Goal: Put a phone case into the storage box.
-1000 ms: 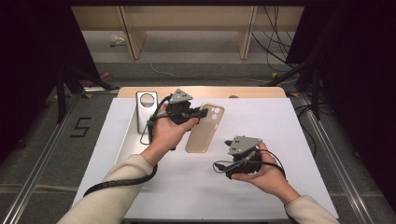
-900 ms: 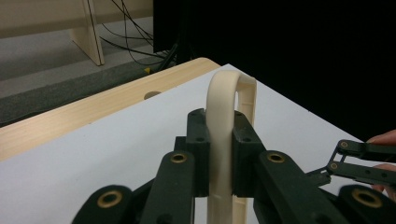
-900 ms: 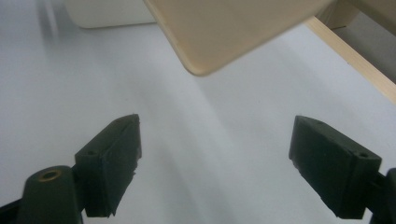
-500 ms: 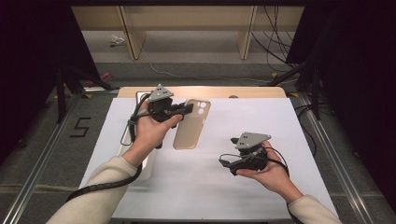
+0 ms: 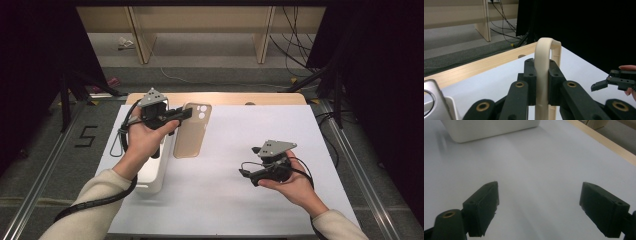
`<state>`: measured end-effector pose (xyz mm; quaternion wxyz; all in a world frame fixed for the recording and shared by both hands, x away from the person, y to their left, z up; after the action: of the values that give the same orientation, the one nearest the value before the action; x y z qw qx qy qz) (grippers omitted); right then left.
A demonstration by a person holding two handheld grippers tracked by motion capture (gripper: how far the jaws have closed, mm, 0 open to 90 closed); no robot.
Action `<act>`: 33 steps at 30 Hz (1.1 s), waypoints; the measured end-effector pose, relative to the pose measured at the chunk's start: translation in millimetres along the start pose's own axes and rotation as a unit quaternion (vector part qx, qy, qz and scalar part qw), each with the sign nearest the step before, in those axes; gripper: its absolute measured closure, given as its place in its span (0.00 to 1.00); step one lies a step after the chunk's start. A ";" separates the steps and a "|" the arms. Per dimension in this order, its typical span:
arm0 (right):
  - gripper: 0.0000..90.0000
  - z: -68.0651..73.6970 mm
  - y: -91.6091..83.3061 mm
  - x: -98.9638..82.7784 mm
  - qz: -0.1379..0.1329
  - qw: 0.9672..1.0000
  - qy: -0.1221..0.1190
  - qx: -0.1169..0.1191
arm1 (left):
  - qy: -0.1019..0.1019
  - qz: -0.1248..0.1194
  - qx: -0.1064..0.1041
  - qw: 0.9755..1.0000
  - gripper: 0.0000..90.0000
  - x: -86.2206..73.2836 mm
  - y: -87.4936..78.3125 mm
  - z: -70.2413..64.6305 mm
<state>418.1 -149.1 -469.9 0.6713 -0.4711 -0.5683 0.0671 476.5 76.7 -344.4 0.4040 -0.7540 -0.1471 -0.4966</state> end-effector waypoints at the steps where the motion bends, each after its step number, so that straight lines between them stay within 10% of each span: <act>1: 0.19 -1.0 -1.0 -0.6 -0.001 1.000 0.002 -0.001 | -0.001 -0.001 0.000 1.000 0.90 -0.2 -1.8 1.8; 33: 0.18 -26.5 -28.1 -23.0 -0.025 0.997 0.065 -0.029 | -0.031 -0.030 0.024 0.999 0.90 1.8 -46.6 54.4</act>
<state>419.6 -193.6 -463.7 0.6941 -0.4795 -0.5370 0.0032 482.7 146.9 -331.1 0.4019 -0.7545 -0.1943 -0.4812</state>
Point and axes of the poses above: each handheld gripper's, and its own axes: y roughly forward along the jaws, x roughly out of its top, z roughly to its left, the point moved 9 cm from there along y, roughly forward along the jaws, and after that the axes turned 8 degrees about z, right-handed, at the moved point
